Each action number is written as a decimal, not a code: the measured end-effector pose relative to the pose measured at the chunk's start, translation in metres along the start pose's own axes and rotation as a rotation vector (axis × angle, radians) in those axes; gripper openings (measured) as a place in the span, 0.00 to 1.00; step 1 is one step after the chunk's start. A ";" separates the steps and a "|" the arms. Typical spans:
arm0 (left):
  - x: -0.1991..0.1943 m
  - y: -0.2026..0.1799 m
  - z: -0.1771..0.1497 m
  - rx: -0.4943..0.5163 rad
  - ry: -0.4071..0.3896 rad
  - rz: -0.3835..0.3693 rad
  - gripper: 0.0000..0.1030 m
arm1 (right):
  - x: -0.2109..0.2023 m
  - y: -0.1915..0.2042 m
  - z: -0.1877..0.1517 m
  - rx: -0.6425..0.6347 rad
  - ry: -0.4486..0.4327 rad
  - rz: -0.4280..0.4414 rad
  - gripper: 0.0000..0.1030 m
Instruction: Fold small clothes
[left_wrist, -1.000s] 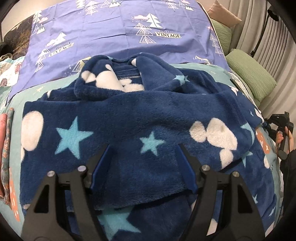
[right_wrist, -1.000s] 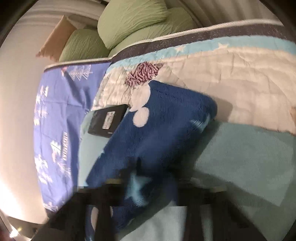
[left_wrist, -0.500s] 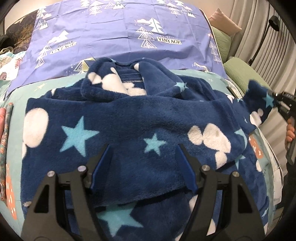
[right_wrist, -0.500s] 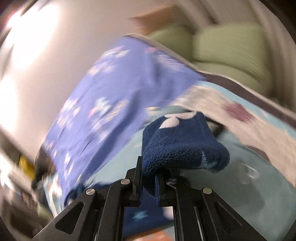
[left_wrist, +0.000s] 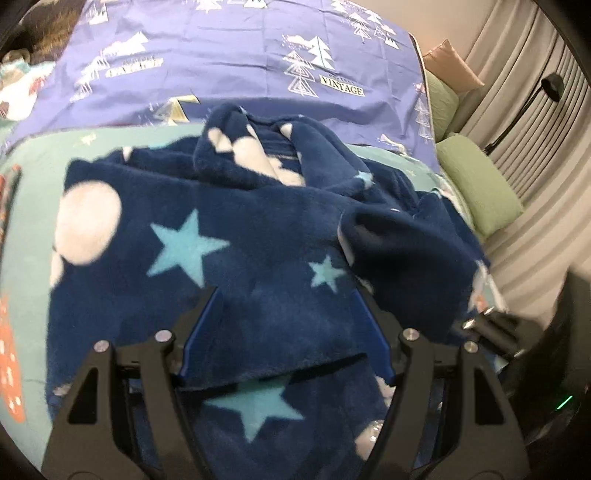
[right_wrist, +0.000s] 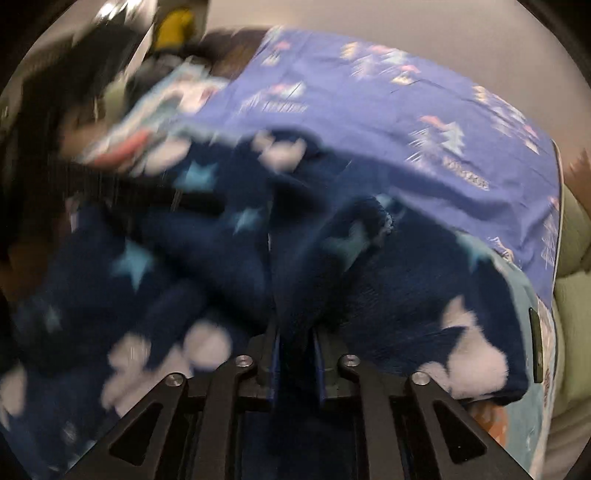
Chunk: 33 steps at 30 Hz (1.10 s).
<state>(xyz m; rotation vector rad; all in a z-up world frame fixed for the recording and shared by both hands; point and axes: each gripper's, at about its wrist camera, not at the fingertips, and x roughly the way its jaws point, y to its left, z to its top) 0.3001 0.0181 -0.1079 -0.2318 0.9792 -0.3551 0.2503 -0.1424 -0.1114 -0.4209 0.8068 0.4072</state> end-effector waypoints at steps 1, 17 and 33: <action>0.000 0.000 -0.001 -0.007 0.005 -0.014 0.70 | 0.000 0.004 -0.004 -0.013 -0.004 -0.003 0.28; 0.011 -0.003 -0.005 -0.223 0.080 -0.302 0.76 | -0.010 -0.009 -0.021 0.082 -0.003 0.078 0.42; 0.019 -0.037 -0.001 -0.195 0.123 -0.340 0.79 | -0.003 0.003 -0.030 0.077 0.010 0.071 0.51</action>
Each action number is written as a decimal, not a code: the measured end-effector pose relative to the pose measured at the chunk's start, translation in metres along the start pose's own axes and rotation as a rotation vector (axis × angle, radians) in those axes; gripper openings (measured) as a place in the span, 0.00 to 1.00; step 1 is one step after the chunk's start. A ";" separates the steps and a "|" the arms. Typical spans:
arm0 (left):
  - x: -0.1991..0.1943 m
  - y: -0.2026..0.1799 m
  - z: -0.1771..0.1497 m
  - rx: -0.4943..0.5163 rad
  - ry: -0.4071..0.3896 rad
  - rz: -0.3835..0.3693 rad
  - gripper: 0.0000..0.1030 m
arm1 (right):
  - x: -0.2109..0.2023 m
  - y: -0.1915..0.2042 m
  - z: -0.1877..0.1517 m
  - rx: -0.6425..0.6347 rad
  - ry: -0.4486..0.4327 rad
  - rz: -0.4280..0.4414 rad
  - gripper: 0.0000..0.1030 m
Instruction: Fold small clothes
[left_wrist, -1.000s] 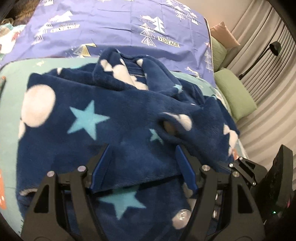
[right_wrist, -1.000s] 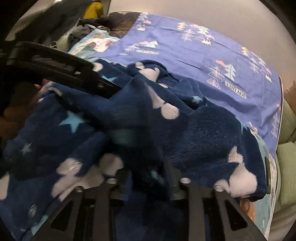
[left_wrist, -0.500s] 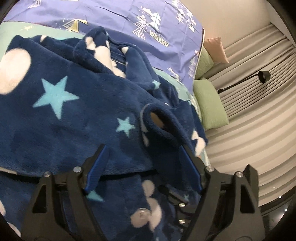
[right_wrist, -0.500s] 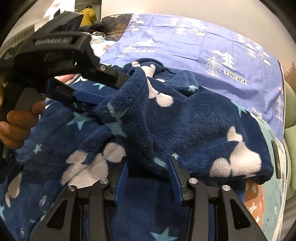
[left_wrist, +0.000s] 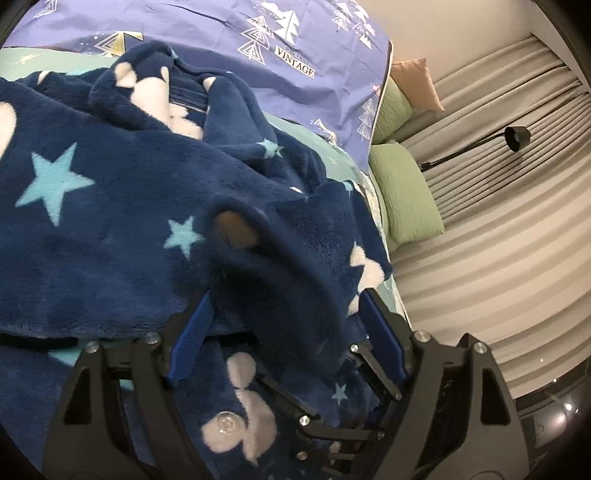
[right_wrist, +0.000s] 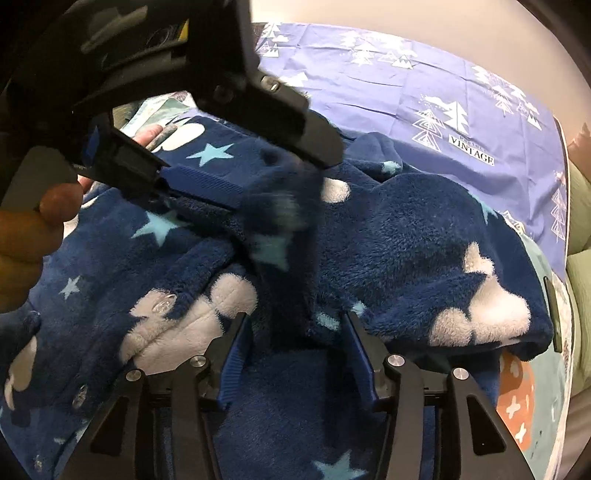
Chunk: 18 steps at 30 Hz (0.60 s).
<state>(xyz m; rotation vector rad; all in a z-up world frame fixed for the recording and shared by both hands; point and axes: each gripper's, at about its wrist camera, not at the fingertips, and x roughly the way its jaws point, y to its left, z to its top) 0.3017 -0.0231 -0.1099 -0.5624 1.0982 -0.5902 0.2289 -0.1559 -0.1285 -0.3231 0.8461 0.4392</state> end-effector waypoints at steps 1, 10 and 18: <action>0.001 0.001 0.000 -0.010 0.003 0.007 0.79 | 0.001 0.000 0.000 0.003 0.001 0.001 0.51; 0.013 -0.009 0.001 0.093 -0.010 0.163 0.11 | -0.015 -0.003 -0.005 0.054 -0.007 0.020 0.51; -0.058 -0.031 0.034 0.229 -0.174 0.268 0.10 | -0.061 -0.051 -0.008 0.168 -0.069 -0.121 0.62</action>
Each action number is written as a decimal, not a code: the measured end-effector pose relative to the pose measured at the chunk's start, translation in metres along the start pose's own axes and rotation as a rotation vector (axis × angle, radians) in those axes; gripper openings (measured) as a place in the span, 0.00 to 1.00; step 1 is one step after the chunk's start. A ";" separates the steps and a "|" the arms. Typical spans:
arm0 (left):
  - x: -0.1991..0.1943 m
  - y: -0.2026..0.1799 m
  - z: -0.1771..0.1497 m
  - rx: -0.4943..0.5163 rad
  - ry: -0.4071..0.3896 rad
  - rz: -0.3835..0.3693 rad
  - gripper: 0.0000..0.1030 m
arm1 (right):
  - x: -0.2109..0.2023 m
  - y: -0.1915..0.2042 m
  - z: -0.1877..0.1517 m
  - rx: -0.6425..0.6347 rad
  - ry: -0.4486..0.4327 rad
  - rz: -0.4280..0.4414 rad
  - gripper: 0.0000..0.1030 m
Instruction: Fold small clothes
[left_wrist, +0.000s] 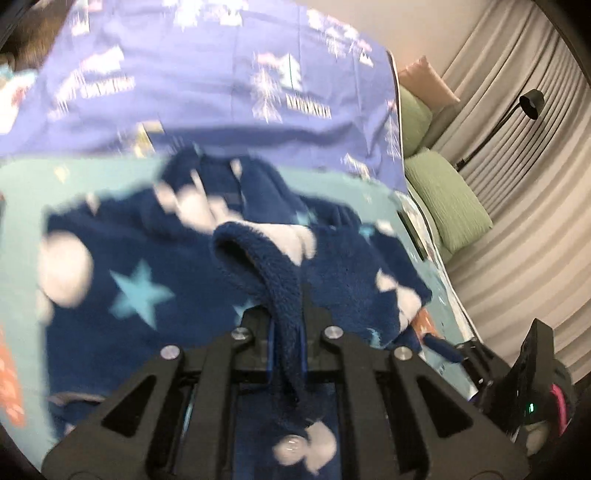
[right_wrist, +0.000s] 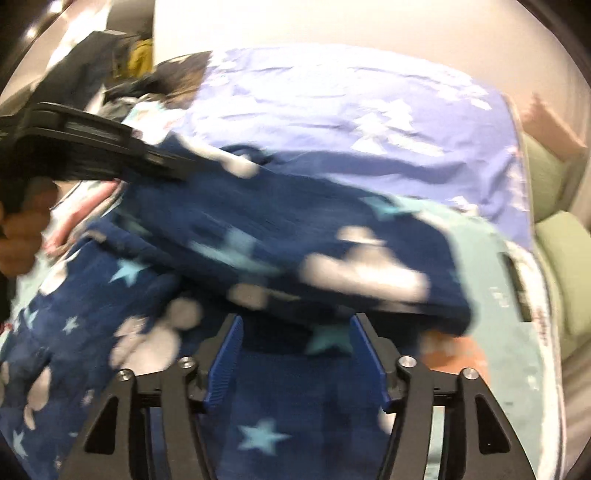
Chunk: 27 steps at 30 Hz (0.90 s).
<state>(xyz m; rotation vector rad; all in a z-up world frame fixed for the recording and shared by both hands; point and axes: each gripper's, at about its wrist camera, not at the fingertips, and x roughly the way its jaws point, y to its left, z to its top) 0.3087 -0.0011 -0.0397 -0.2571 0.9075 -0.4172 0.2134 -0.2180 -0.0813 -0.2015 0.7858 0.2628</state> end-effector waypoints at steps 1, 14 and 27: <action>-0.010 0.002 0.007 0.013 -0.019 0.013 0.10 | -0.001 -0.009 0.001 0.017 0.001 -0.032 0.63; -0.056 0.040 0.030 0.020 -0.074 0.060 0.10 | 0.015 -0.031 -0.013 0.173 0.072 -0.049 0.56; -0.066 0.011 0.046 0.074 -0.126 0.105 0.10 | 0.064 -0.036 0.012 0.490 0.115 0.005 0.03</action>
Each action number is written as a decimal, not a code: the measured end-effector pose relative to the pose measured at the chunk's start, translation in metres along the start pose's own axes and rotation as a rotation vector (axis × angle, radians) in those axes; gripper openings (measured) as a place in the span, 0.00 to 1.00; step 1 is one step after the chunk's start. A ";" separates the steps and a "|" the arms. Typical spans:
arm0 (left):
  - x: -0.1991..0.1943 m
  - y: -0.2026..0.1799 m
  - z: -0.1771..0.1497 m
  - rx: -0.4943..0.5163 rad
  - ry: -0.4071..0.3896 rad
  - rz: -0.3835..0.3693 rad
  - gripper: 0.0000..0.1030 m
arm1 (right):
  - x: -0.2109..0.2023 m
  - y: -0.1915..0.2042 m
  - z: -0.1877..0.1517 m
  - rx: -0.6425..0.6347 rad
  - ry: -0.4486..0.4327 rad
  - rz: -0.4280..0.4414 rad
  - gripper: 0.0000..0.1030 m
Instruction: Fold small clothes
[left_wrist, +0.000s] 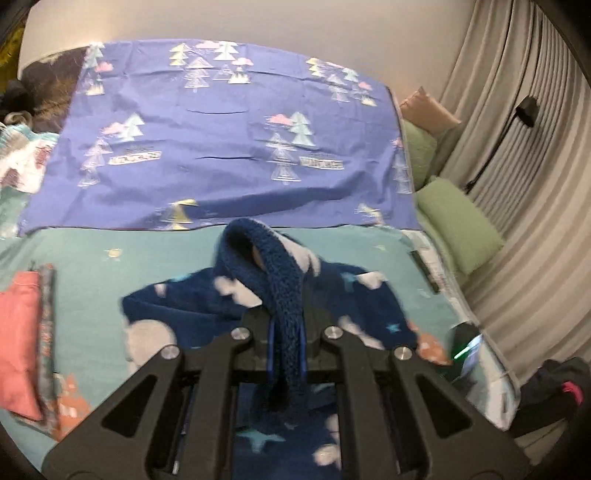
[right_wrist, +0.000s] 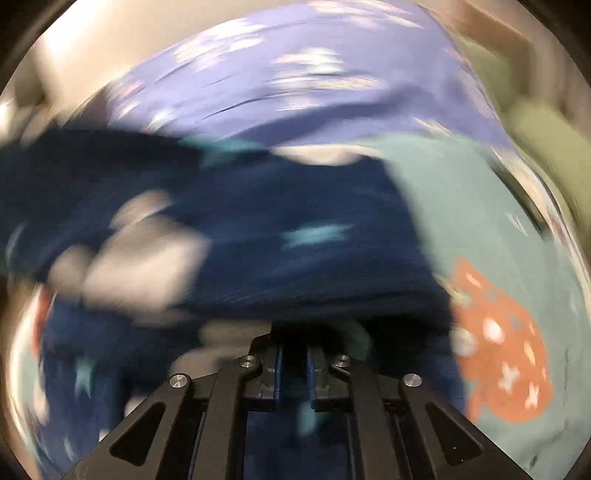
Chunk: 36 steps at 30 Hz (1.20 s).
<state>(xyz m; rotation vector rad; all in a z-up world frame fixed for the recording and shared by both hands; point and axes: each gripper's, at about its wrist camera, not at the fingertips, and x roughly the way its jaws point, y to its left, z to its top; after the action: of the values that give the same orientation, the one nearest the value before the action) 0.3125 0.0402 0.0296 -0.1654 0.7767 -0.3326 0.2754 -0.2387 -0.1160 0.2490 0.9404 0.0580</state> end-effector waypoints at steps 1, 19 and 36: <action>0.004 0.009 -0.004 -0.005 0.012 0.020 0.10 | -0.003 -0.016 0.001 0.084 0.007 0.028 0.03; 0.042 0.104 -0.056 -0.184 0.128 0.103 0.11 | -0.029 -0.021 -0.012 -0.141 0.023 -0.084 0.15; 0.036 0.107 -0.082 -0.171 0.117 0.179 0.31 | -0.072 -0.018 -0.004 -0.238 -0.089 -0.100 0.21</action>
<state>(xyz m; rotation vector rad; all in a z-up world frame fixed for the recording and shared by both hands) 0.3033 0.1255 -0.0800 -0.2371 0.9293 -0.1067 0.2292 -0.2664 -0.0652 -0.0154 0.8477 0.0654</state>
